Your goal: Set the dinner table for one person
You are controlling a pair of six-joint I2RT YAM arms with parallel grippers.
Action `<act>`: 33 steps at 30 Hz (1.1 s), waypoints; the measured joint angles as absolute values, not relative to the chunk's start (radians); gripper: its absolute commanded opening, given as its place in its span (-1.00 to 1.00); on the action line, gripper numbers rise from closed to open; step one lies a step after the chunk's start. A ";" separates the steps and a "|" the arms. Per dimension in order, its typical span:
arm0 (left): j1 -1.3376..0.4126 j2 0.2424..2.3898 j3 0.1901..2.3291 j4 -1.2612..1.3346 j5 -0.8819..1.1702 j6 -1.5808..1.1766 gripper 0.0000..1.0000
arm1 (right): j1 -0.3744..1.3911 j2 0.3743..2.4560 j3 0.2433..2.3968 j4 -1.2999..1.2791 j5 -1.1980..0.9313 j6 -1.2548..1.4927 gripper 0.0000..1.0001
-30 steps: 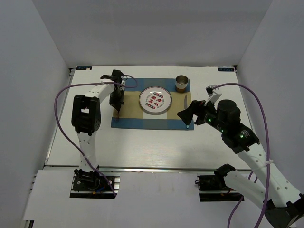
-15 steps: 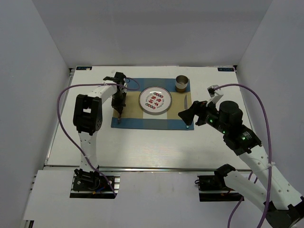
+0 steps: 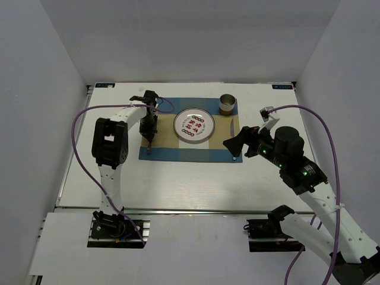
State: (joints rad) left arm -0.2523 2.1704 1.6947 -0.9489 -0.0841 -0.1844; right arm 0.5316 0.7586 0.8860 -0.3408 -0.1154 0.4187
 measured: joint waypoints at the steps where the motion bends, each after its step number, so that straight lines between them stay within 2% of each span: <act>1: -0.253 2.170 1.695 -0.949 -0.086 -0.184 -0.68 | 0.532 0.759 0.886 -0.341 -0.115 0.419 0.78; 4: -0.253 2.170 1.695 -0.950 -0.089 -0.185 -0.64 | 0.532 0.759 0.886 -0.341 -0.115 0.419 0.78; 11: -0.253 2.170 1.695 -0.951 -0.101 -0.184 -0.36 | 0.532 0.759 0.886 -0.341 -0.115 0.419 0.79; 23: -0.253 2.139 1.689 -0.957 -0.101 -0.191 -0.11 | 0.532 0.760 0.886 -0.341 -0.115 0.418 0.78; 25: -0.253 2.104 1.681 -0.955 -0.109 -0.207 0.02 | 0.532 0.761 0.889 -0.345 -0.114 0.416 0.78; 31: -0.249 1.866 1.608 -0.929 -0.148 -0.270 0.21 | 0.532 0.774 0.958 -0.421 -0.039 0.385 0.79; 32: -0.244 1.798 1.590 -0.923 -0.154 -0.282 0.32 | 0.532 0.775 0.975 -0.440 -0.015 0.379 0.79; 33: -0.243 1.740 1.574 -0.915 -0.162 -0.290 0.96 | 0.532 0.777 0.994 -0.460 0.010 0.374 0.79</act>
State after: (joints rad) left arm -0.2432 1.7397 1.5742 -0.9146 -0.1616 -0.2905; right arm 0.5316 0.7769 0.9939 -0.4603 0.0097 0.3740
